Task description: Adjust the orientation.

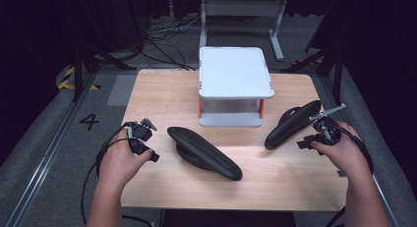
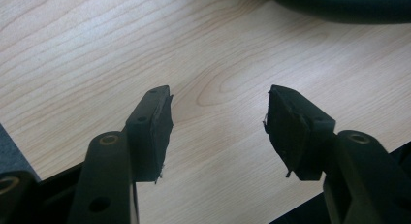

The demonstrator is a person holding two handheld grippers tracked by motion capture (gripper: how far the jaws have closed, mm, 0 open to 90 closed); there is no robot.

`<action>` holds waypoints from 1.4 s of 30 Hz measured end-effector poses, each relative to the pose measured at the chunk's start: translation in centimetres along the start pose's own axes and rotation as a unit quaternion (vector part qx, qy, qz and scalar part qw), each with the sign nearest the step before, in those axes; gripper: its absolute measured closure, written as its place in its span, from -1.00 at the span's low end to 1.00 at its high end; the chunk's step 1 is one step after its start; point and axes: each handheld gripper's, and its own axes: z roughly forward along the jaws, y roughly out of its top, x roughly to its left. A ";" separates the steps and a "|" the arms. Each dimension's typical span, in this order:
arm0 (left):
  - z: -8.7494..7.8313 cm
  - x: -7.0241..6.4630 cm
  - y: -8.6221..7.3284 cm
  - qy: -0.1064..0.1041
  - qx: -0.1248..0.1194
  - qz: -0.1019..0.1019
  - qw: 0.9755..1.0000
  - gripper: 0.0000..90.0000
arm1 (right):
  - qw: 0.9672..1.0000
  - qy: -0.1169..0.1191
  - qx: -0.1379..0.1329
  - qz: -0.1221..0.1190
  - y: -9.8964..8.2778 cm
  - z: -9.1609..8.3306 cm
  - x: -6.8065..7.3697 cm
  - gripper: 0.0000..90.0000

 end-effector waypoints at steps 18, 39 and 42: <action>-0.1 -0.5 0.2 0.000 -0.014 0.018 1.000 -0.14 | 0.998 0.026 -0.022 -0.054 1.2 0.8 3.7 0.18; 0.5 -1.2 0.3 -0.017 -0.018 0.029 0.999 -0.20 | 0.979 0.111 -0.039 -0.167 2.8 2.9 13.2 -0.04; 0.6 -1.2 -0.2 -0.014 -0.024 0.028 0.999 -0.20 | 0.978 0.115 -0.042 -0.171 3.2 3.3 14.0 -0.04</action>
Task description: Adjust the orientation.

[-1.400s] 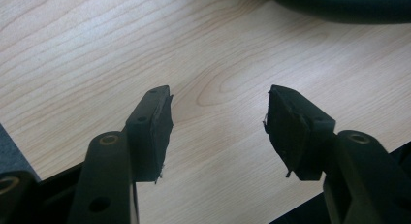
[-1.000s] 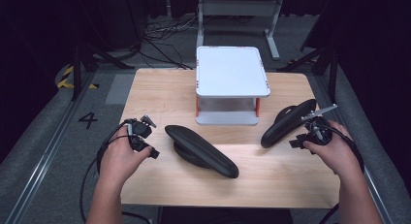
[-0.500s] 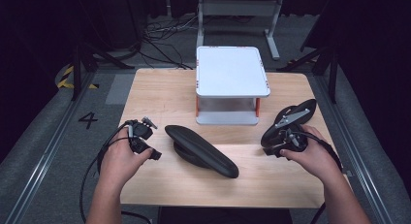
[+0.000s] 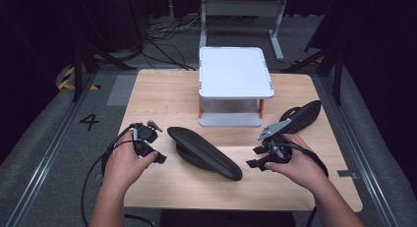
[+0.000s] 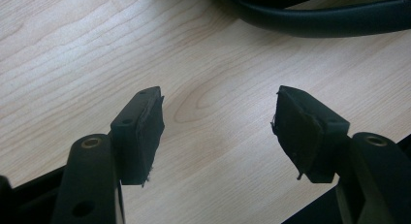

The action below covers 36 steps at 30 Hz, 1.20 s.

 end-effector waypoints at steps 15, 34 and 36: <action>-0.9 1.3 -2.1 0.008 -0.018 -0.037 0.999 -0.22 | 0.998 0.039 -0.013 -0.036 6.4 4.6 3.2 -0.04; -0.7 2.0 -1.7 0.009 -0.020 -0.043 0.999 -0.22 | 0.998 0.020 0.015 -0.065 10.2 9.9 5.9 -0.07; -0.8 2.0 -1.7 0.008 -0.022 -0.047 0.999 -0.22 | 0.997 0.009 0.020 -0.070 10.2 10.3 6.1 -0.01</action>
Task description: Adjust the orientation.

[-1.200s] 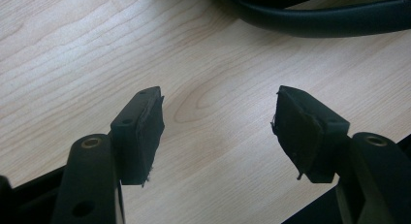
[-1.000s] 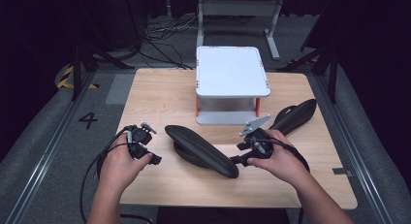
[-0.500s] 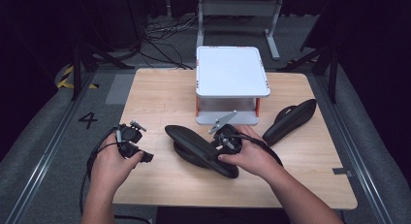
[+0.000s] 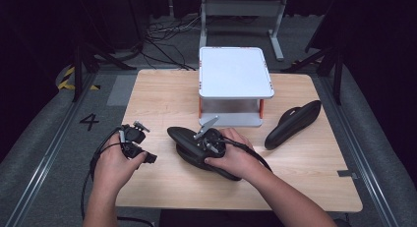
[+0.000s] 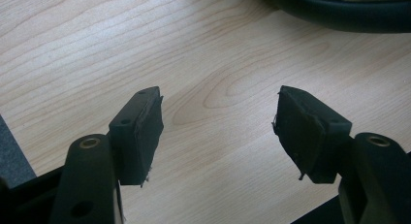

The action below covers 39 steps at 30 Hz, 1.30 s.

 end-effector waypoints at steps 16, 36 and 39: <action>0.3 0.1 0.3 -0.002 0.004 0.000 1.000 -0.22 | 0.989 0.111 -0.034 0.096 -1.1 -3.1 0.5 0.23; 1.3 -0.6 1.5 -0.006 0.014 0.025 1.000 -0.22 | 0.987 -0.055 -0.036 0.149 -5.8 -5.1 -5.9 0.50; 1.4 -0.7 1.6 -0.005 0.017 0.027 0.999 -0.22 | 0.985 -0.082 -0.008 0.153 -7.0 -3.8 -6.7 0.45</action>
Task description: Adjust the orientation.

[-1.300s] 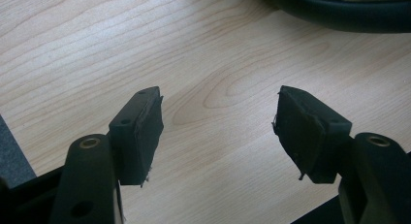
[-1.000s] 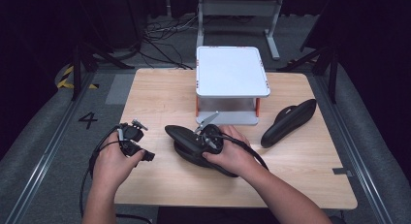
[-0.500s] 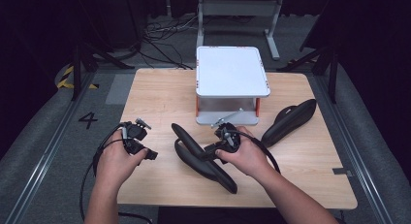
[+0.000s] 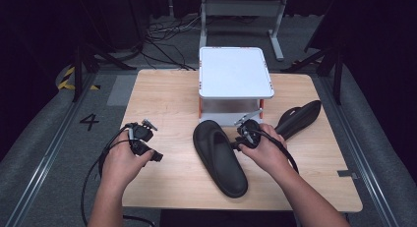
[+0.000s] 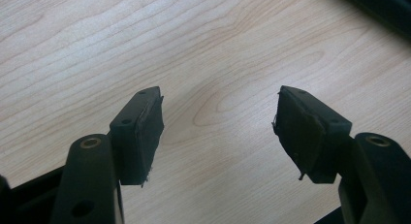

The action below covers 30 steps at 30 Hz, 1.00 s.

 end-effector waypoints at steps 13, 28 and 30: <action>1.9 -1.6 1.1 0.012 0.007 0.024 1.000 -0.07 | 1.000 -0.014 0.004 -0.003 -3.8 -1.8 -0.9 0.36; 5.6 -5.0 4.1 -0.008 0.002 0.062 0.998 0.48 | 0.995 -0.001 0.093 -0.020 -6.2 -1.5 0.5 0.68; 6.3 -5.7 4.6 -0.020 0.012 0.071 0.997 0.51 | 0.995 0.002 0.102 -0.024 -6.5 -1.3 0.9 0.68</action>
